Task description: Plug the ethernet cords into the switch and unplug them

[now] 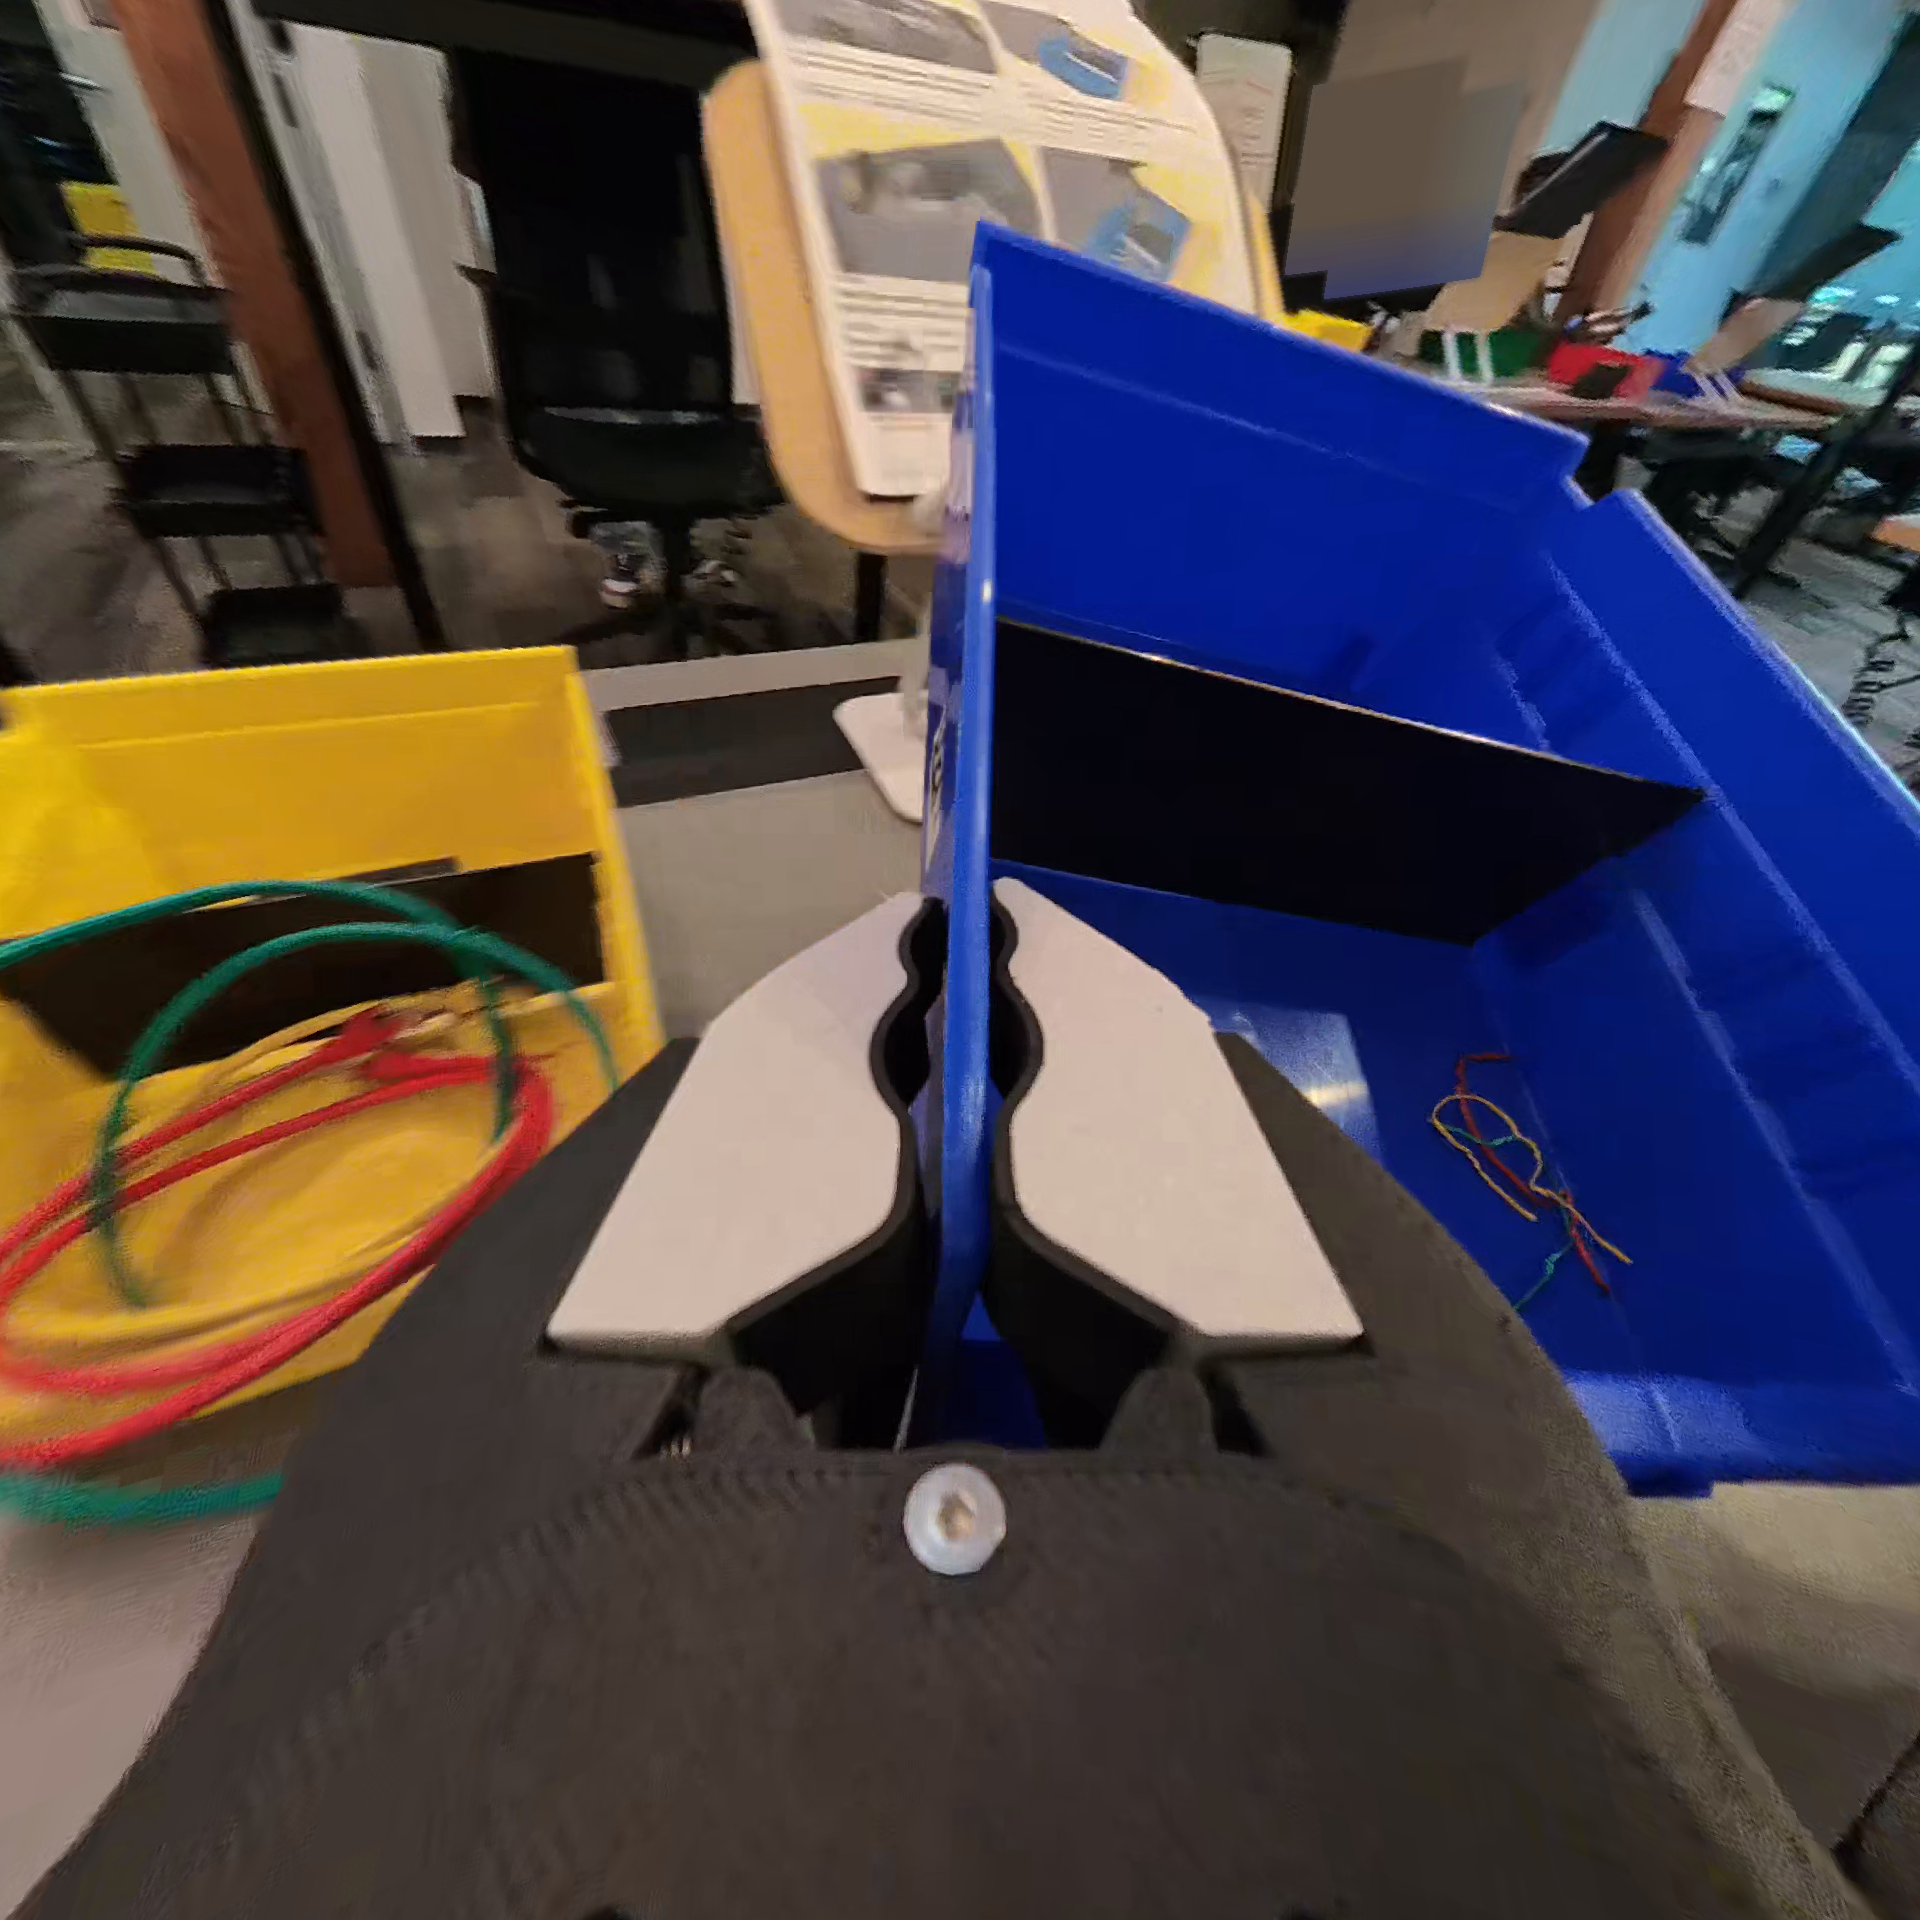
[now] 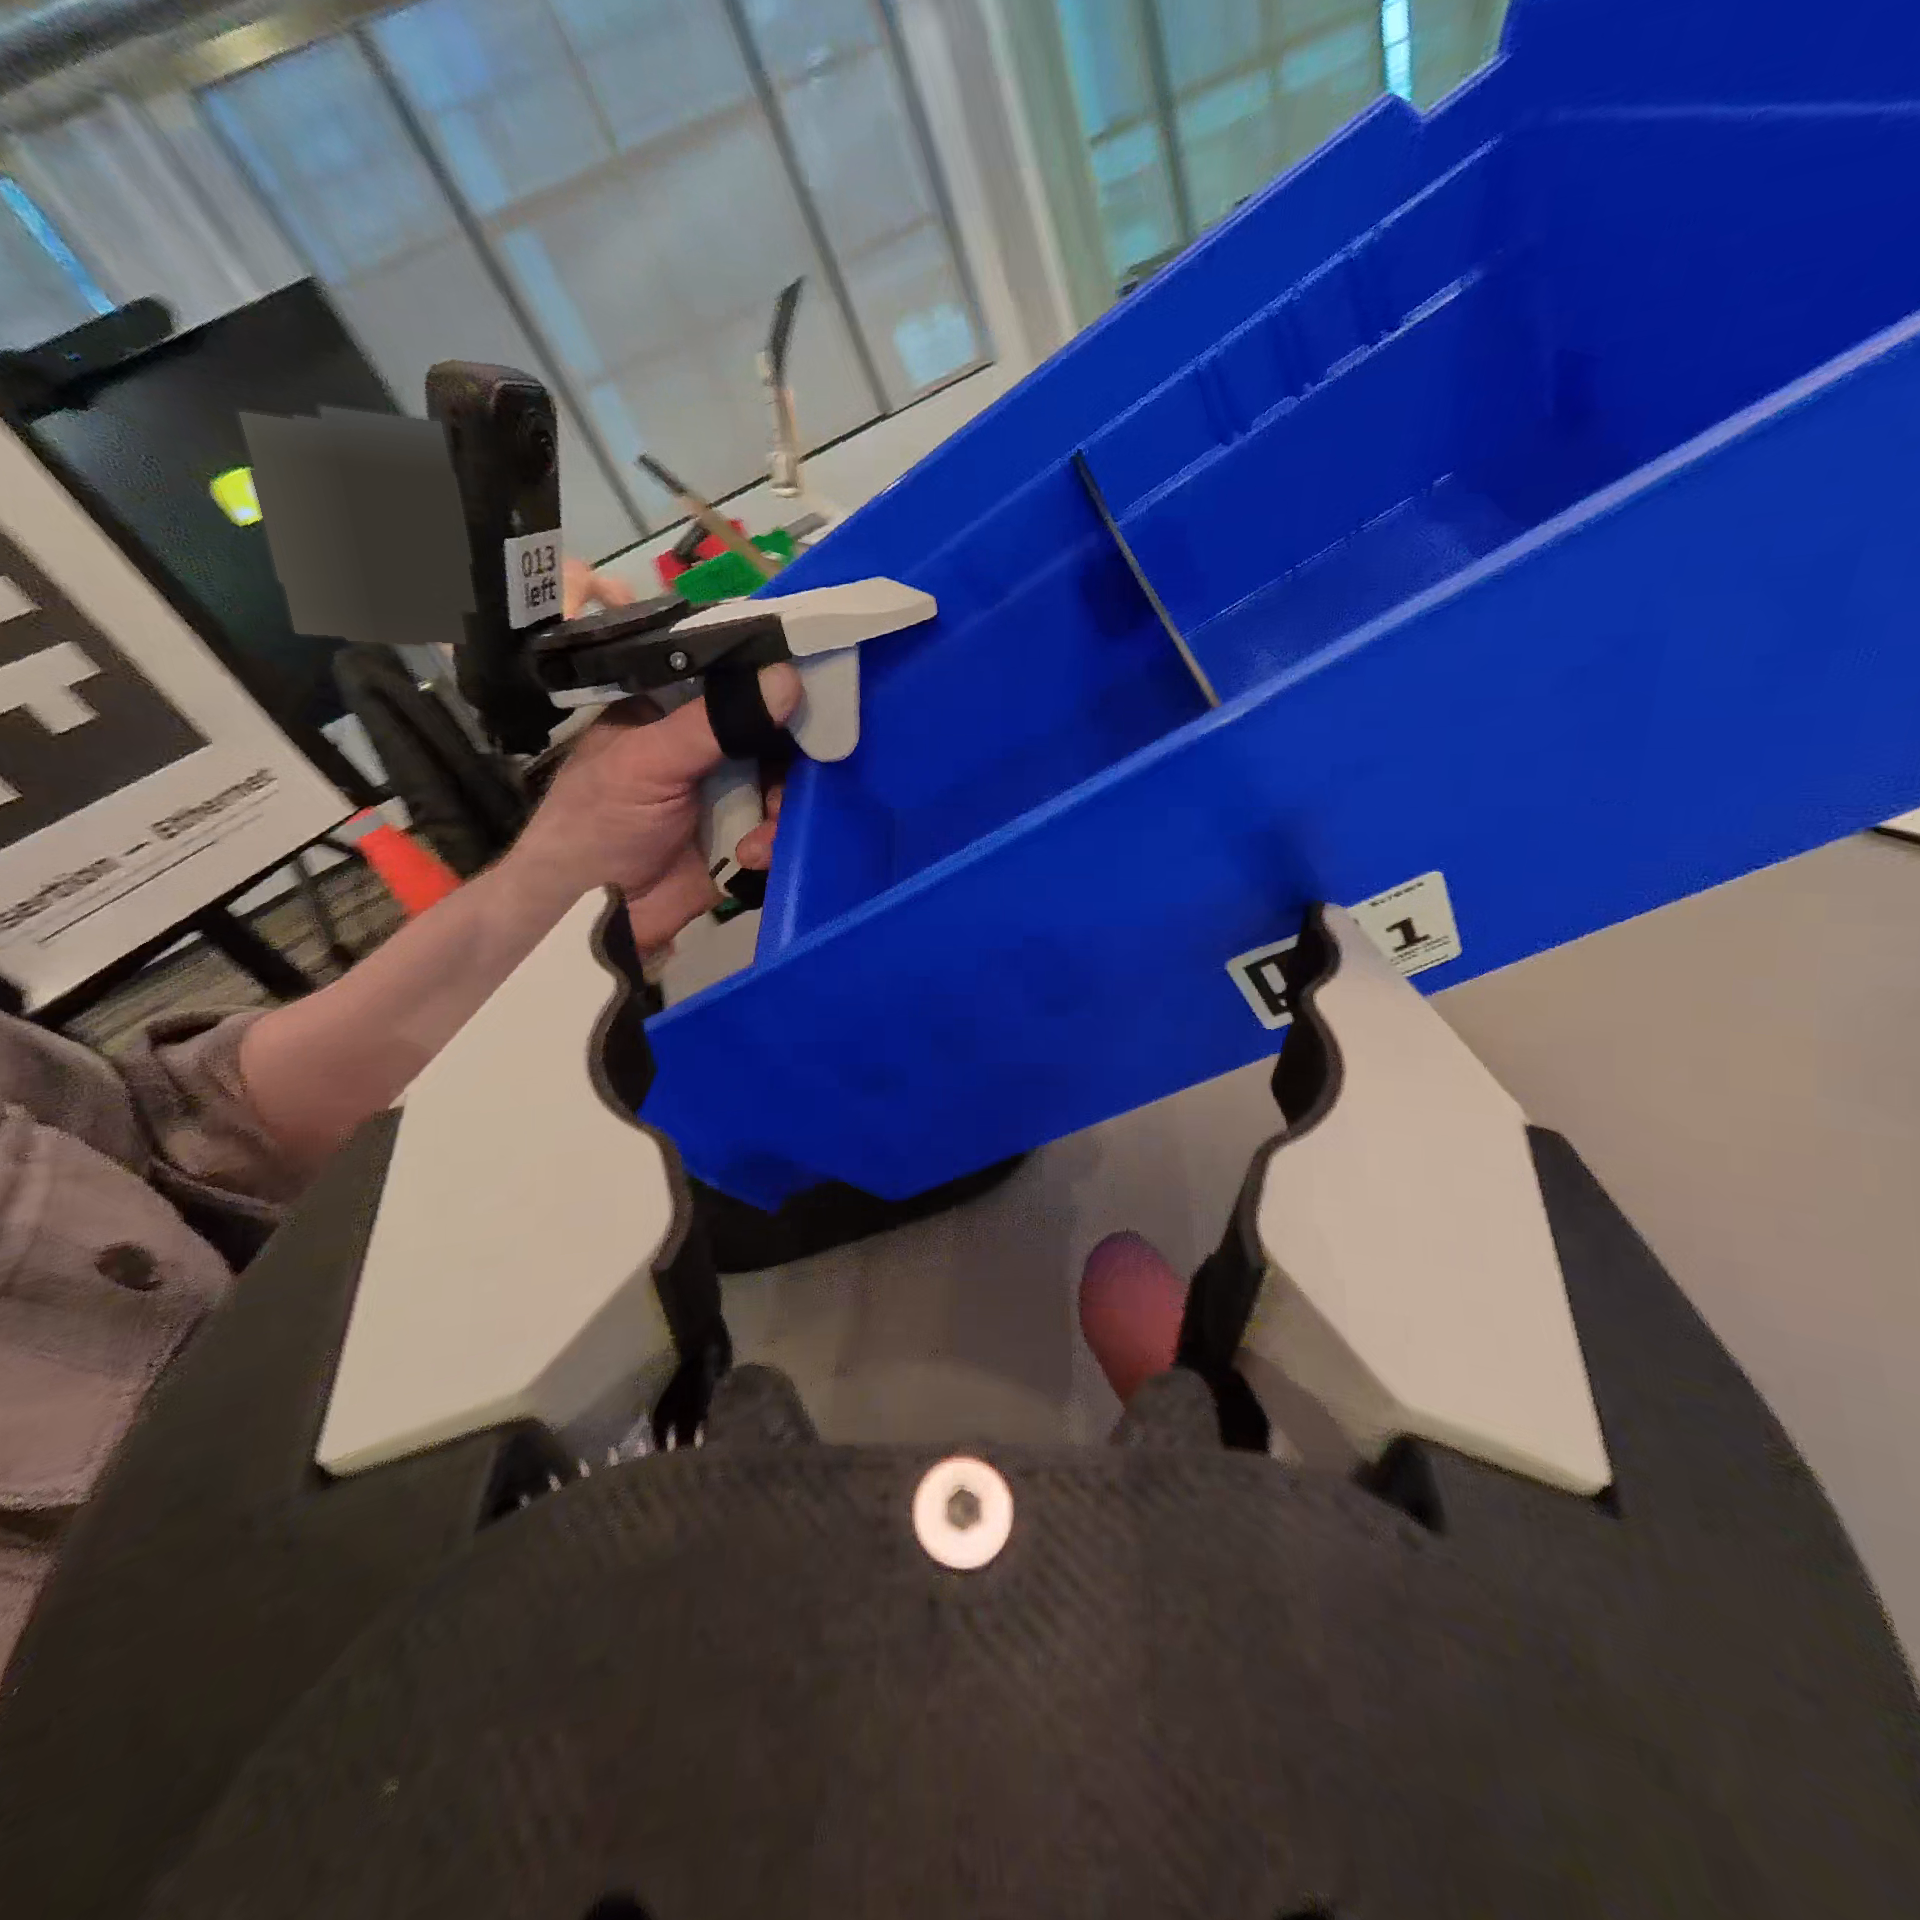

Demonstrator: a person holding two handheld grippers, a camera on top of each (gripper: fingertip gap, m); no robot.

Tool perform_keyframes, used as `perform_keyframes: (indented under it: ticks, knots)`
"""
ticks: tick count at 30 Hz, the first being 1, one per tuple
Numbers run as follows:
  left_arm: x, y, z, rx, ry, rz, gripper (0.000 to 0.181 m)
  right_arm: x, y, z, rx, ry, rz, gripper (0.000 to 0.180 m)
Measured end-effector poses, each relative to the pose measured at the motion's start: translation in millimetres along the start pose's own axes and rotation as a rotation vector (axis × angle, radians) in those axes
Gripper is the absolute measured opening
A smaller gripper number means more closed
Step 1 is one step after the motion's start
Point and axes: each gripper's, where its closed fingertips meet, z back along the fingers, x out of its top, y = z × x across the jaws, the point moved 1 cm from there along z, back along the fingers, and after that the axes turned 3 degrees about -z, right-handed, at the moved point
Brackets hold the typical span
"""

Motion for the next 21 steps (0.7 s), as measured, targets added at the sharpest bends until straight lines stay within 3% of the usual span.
perform_keyframes:
  ticks: [10,16,21]
  knots:
    - [12,-146,-174,-0.313,0.096,-0.091,0.006,14,-108,143,-0.397,-0.112,-0.087,0.121]
    - [-13,-236,-285,-0.471,0.187,-0.089,0.006,10,-189,226,-0.605,-0.140,-0.212,0.128]
    - [-36,-289,-352,-0.521,0.246,-0.057,0.006,10,-245,276,-0.716,-0.123,-0.262,0.134]
